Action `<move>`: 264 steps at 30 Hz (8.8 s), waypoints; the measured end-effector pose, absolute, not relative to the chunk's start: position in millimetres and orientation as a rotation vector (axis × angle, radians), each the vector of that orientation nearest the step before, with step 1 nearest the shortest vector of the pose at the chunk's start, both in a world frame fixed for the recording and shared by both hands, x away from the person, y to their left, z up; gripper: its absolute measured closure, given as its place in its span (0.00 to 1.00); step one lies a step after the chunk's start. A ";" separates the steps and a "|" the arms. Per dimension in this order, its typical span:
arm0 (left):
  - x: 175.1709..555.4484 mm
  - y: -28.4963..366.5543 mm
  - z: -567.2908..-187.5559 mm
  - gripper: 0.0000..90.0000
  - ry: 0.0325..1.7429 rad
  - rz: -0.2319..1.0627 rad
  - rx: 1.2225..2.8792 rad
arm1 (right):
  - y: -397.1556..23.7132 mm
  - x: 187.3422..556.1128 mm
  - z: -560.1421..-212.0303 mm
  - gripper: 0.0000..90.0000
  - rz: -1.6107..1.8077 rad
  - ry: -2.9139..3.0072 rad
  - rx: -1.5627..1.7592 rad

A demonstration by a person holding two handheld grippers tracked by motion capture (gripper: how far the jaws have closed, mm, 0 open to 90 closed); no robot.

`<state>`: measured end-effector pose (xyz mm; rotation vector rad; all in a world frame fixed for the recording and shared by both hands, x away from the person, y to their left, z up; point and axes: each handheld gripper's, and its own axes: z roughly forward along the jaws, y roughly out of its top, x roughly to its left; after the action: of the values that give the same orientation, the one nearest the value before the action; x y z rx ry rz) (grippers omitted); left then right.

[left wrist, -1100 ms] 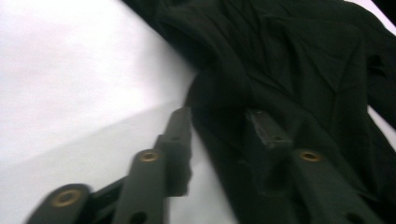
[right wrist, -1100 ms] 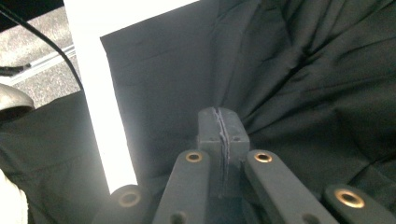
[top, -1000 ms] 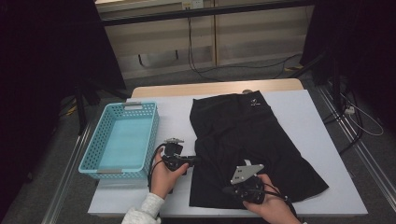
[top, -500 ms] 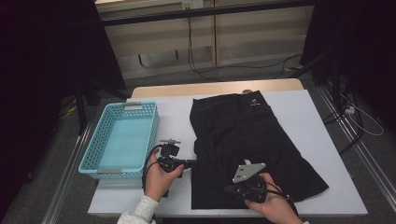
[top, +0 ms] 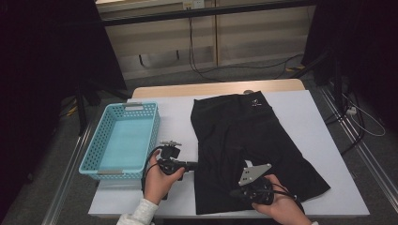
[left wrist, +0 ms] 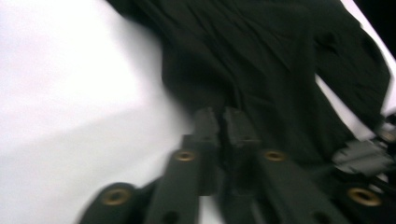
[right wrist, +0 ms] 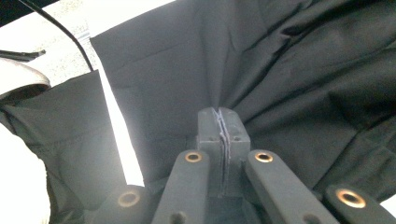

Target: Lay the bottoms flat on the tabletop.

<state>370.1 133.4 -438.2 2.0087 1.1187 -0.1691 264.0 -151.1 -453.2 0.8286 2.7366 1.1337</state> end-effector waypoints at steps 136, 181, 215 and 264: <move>441.1 137.0 -452.8 0.42 1.259 0.074 1.972 | -166.3 295.5 -456.1 1.00 1.035 2.414 1.213; 436.8 132.8 -454.3 0.30 1.230 0.124 1.996 | -174.9 290.1 -451.6 0.89 1.030 2.369 1.292; 428.5 130.3 -451.9 0.25 1.205 0.140 2.025 | -172.4 289.8 -445.5 0.72 1.036 2.329 1.241; 383.7 140.6 -439.1 0.14 1.112 0.108 2.138 | -173.9 327.7 -433.5 0.13 1.177 2.197 1.183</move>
<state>383.7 140.6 -439.1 2.1380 1.1121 0.1078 327.7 -173.9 -433.5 1.1827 2.1970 1.1770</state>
